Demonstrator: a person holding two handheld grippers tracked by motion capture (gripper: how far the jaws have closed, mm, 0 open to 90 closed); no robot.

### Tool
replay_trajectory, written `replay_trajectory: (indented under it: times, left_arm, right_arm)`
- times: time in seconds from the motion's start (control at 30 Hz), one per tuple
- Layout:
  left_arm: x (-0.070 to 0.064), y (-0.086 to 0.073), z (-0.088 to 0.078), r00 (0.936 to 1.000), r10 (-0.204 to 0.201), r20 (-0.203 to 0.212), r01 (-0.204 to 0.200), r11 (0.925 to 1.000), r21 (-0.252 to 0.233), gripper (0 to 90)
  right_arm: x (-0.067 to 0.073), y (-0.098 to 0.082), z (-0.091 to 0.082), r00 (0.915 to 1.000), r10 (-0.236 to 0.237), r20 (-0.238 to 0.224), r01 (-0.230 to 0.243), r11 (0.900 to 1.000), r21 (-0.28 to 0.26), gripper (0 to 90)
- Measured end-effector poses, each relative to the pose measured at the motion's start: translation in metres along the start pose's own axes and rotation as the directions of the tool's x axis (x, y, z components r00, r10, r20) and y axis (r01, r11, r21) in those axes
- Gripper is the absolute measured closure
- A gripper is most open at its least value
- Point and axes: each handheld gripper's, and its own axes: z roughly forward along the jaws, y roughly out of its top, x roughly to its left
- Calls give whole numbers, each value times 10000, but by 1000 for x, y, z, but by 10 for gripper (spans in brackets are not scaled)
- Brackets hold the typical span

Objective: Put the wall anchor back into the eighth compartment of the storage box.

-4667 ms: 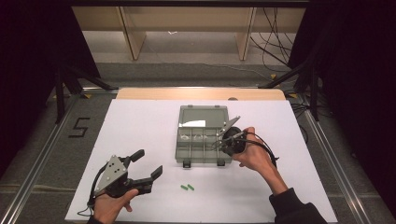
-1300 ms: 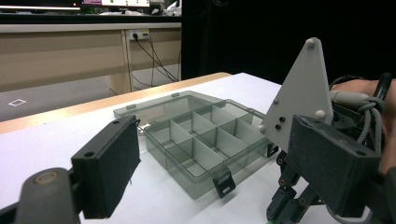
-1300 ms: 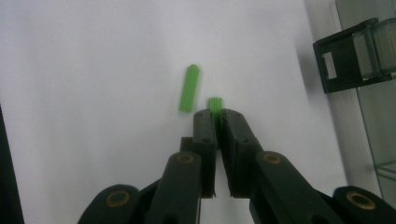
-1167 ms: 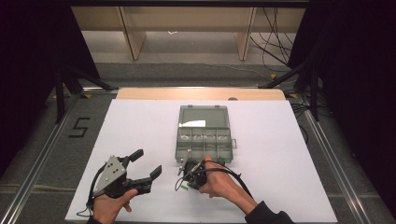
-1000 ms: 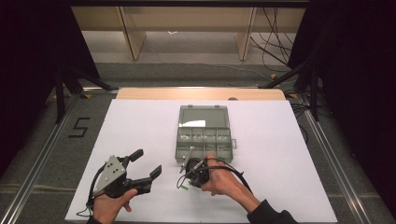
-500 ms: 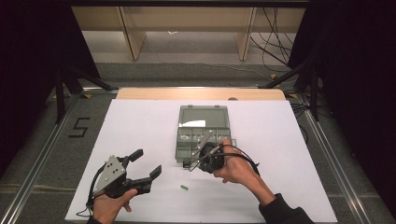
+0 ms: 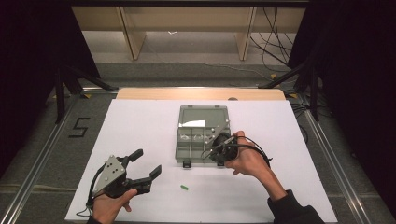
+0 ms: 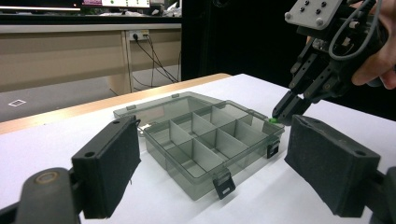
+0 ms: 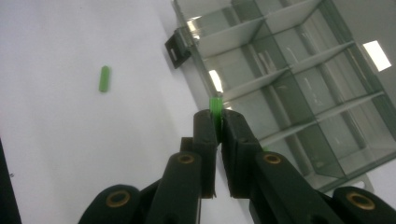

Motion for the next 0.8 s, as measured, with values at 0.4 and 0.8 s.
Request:
replay_trajectory:
  times: [0.4, 0.8]
  left_arm:
    - [-1, 0, 0, 10000, -75, -24, 75, 10000, 18, 166]
    - [-1, 0, 0, 10000, -34, -29, 34, 10000, 21, 166]
  right_arm:
    - [-22, -13, -10, 9970, 535, 567, -530, 9985, -103, 847]
    - [-35, -22, -1, 9927, 805, 893, -831, 9962, 263, 847]
